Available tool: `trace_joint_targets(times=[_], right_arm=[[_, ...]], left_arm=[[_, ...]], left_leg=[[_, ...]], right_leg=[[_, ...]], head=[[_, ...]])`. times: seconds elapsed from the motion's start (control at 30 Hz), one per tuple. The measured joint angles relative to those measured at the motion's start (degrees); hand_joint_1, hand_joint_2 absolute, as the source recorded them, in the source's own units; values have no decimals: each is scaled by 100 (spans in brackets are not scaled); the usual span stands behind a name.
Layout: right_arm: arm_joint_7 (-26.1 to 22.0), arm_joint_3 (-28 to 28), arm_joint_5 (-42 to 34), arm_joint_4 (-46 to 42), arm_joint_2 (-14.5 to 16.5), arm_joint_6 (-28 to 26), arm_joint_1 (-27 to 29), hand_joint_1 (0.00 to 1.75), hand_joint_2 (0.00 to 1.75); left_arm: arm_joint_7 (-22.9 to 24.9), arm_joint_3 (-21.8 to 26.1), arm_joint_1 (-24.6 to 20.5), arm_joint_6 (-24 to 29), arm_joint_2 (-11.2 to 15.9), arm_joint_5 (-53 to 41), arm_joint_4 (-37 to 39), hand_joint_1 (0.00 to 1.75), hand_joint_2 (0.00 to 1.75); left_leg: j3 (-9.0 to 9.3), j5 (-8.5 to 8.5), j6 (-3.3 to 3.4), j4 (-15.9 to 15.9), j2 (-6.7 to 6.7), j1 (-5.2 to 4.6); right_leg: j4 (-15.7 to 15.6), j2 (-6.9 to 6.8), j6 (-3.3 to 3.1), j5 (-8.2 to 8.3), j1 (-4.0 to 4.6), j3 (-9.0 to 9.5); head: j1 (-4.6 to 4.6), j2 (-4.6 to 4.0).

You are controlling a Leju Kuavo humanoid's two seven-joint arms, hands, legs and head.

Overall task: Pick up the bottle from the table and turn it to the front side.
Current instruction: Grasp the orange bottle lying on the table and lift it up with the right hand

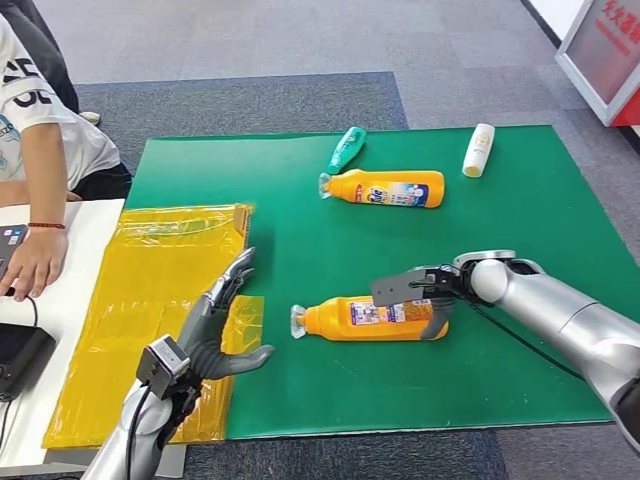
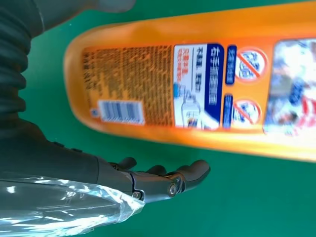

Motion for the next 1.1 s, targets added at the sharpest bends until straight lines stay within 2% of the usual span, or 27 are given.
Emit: trace_joint_targets(times=[0.17,0.37,1.1], right_arm=[[-99,97,448,254,192,-220,208,0,175],[-89,103,623,438,403,-200,218,0,175],[-173,-109,889,695,616,-335,354,0,175]], left_arm=[[6,3,-14,9,-5,-10,0,0,175],[124,4,-119,41,-33,-25,0,0,175],[106,8,-112,40,-58,3,0,0,175]], left_leg=[[6,-2,-3,0,5,1],[27,-6,-8,0,9,2],[46,20,-18,0,14,7]], right_leg=[[0,7,-1,0,1,1],[-2,15,-12,7,2,15],[-3,23,-22,38,7,29]], head=[[0,0],[-1,0],[0,0]])
